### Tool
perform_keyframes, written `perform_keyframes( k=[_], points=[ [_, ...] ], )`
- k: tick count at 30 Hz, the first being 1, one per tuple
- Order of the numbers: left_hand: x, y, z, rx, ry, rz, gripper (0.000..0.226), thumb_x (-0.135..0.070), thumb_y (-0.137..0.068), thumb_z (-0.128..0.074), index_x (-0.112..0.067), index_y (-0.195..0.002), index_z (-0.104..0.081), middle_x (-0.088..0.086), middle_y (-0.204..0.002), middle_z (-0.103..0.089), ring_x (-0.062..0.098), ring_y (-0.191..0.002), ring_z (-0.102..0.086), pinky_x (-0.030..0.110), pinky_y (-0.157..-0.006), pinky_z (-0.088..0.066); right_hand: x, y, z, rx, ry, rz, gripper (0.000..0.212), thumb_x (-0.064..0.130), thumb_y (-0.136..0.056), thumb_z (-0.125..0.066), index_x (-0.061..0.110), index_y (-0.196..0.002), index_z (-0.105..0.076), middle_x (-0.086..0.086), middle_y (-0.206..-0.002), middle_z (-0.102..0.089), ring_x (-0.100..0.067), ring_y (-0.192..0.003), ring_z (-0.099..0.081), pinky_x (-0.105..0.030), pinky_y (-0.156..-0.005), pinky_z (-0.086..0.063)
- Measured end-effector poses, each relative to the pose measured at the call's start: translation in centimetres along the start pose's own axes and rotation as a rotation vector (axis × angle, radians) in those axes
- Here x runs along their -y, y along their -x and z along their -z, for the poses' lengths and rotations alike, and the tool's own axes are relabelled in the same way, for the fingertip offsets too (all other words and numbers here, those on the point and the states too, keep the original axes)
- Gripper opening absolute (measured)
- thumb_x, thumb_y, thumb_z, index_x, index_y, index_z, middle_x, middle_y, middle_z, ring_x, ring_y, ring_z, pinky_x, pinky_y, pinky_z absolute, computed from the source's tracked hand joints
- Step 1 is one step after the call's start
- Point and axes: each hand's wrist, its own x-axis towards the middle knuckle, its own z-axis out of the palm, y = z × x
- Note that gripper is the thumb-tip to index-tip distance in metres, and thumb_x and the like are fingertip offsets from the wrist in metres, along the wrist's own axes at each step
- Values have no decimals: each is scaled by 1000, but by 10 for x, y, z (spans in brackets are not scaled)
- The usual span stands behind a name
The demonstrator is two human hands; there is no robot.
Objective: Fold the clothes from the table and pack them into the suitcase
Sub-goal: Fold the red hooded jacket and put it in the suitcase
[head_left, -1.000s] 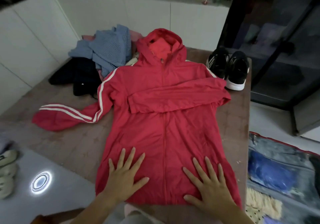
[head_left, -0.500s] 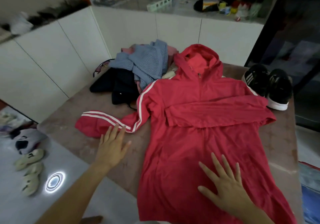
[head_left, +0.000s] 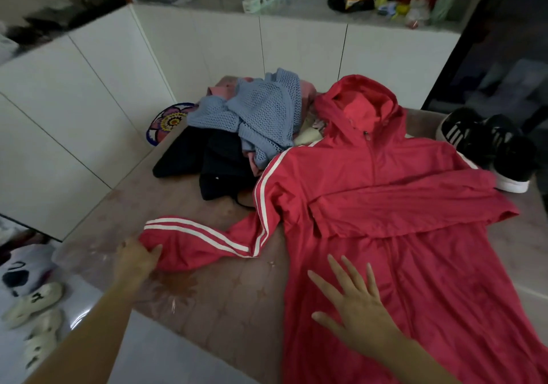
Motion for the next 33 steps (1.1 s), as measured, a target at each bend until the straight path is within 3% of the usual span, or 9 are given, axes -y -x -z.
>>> perform_keyframes(
  k=[6, 12, 14, 17, 21, 24, 26, 29, 33],
  points=[
    [-39, 17, 48, 18, 428, 19, 40, -5, -81, -72, 17, -112, -60, 35, -112, -61, 41, -109, -59, 42, -90, -44, -2, -2, 4, 13, -8, -47, 65, 71, -89, -14, 41, -144, -31, -7, -144, -46, -26, -134, -30, -57, -112, -17],
    [-122, 115, 119, 137, 791, -557, 35, -35, -69, -76, -21, -100, -67, 3, -90, -72, 15, -79, -66, 22, -69, -54, 9, -18, 49, -249, -466, -74, 75, 80, -75, -33, 48, -141, -16, -1, -148, -38, -23, -136, -36, -54, -114, -17],
    [-146, 160, 131, 235, 693, -788, 28, -44, -65, -68, -39, -93, -65, -11, -87, -69, 1, -75, -63, 16, -70, -50, 16, -21, 76, -405, -631, 6, 79, 81, -73, -42, 42, -141, -27, 3, -144, -43, -15, -133, -38, -47, -112, -30],
    [-174, 221, 128, 262, 364, -1159, 30, -27, -73, -66, -43, -98, -58, -29, -86, -58, -14, -81, -52, 3, -73, -36, 25, -12, 115, -530, -689, 171, 88, 72, -67, -61, 35, -141, -30, 19, -135, -45, 4, -128, -38, -22, -113, -22],
    [-195, 242, 121, 296, 406, -1229, 33, -22, -73, -70, -34, -101, -57, -25, -94, -59, -8, -90, -56, 6, -78, -38, 22, 0, 132, -715, -465, 227, 35, 50, -74, -63, 36, -104, -53, 31, -86, -57, 10, -80, -57, -28, -105, -29],
    [-212, 201, 118, 366, 534, -1047, 40, -25, -77, -77, -26, -113, -59, -14, -108, -63, 0, -95, -60, 7, -78, -40, 4, 8, 143, -752, -620, 218, 21, 27, -74, -65, 32, -92, -55, 31, -84, -54, 14, -80, -51, -24, -85, -41],
    [-222, 165, 101, 276, 345, -1079, 36, -20, -87, -68, -21, -122, -59, -7, -118, -62, 5, -104, -57, 8, -85, -39, -8, 17, 154, -680, -726, 303, 29, 7, -72, -63, 31, -89, -58, 20, -94, -56, 4, -90, -56, -19, -79, -43],
    [-239, 128, 62, 98, -77, -1215, 49, -14, -90, -59, -26, -137, -49, 1, -135, -50, 20, -123, -46, 34, -102, -40, -15, 29, 168, -556, -670, 369, 49, -9, -63, -61, 34, -87, -60, 14, -108, -54, -10, -97, -60, -21, -79, -44],
    [-258, 110, 22, 173, -707, -1201, 69, -20, -89, -57, -39, -147, -25, 4, -157, -17, 27, -143, -16, 44, -111, -26, -19, 42, 174, -506, -615, 403, 46, -7, -66, -68, 34, -86, -62, 14, -116, -53, -9, -103, -60, -19, -78, -46]
  ],
)
